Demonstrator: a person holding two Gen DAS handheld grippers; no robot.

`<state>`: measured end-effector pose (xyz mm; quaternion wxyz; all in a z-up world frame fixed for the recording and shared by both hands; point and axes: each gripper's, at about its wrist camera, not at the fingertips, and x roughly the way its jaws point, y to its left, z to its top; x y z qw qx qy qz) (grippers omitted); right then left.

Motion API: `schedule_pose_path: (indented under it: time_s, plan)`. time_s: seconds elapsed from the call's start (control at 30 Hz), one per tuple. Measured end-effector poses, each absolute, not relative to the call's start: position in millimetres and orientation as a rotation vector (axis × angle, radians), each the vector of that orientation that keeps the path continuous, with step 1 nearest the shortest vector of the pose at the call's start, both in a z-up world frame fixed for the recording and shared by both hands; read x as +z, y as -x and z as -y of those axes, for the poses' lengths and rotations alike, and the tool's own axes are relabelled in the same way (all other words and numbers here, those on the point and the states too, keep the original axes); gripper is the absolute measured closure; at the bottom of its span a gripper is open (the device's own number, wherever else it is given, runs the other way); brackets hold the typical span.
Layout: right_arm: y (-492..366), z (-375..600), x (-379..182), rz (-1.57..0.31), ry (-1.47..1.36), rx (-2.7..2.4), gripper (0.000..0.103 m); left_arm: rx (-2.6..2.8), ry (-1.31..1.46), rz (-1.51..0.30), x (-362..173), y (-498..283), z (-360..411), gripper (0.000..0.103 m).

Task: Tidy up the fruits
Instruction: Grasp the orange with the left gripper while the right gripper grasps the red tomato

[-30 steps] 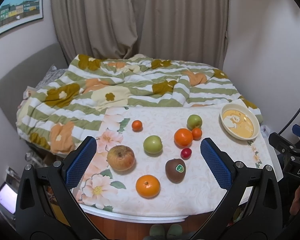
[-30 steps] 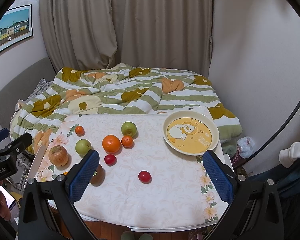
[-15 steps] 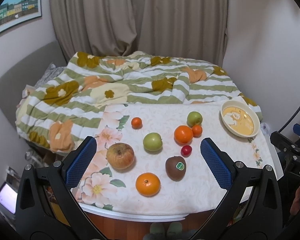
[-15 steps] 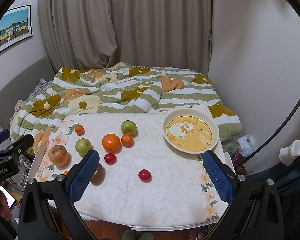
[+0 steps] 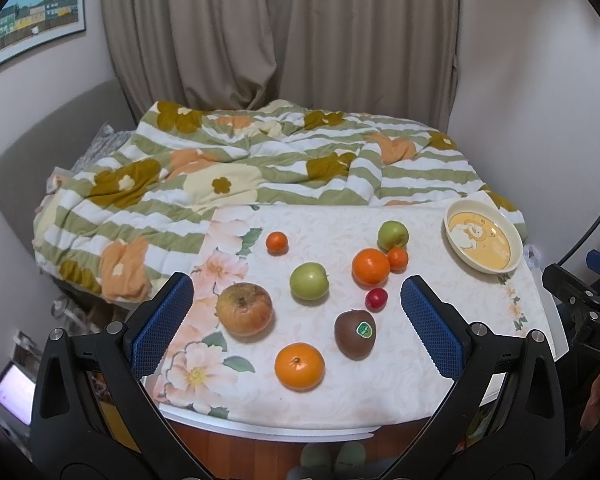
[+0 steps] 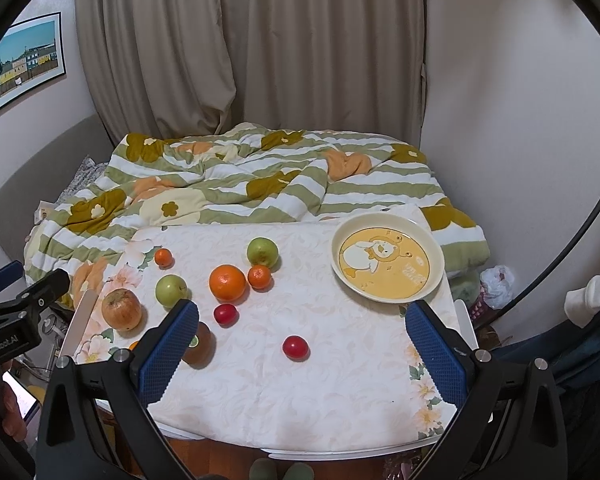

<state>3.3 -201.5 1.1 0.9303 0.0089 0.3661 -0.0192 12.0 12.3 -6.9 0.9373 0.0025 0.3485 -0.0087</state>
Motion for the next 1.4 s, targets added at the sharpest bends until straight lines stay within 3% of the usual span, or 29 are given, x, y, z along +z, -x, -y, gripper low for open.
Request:
schedule_pose_path:
  time_s: [0.33, 0.67, 1.0, 1.4]
  plan:
    - [-1.9, 195.4, -16.0, -0.773, 0.009, 0.032, 0.000, 0.064, 0.013, -0.760, -21.6, -15.4, -41.0, 0.000]
    - [-30.1, 195.8, -66.4, -0.888, 0.061, 0.149, 0.000, 0.110, 0.052, -0.971, -98.2, -25.0, -60.5, 0.000]
    - [-60.1, 205.5, -138.2, -1.032, 0.082, 0.192, 0.000, 0.095, 0.064, -1.075, -162.3, -34.2, -43.2, 0.000]
    - [-76.8, 216.7, -176.9, -1.101, 0.088, 0.179, 0.001, 0.033, 0.025, -1.096, -189.3, -57.6, -14.7, 0.000]
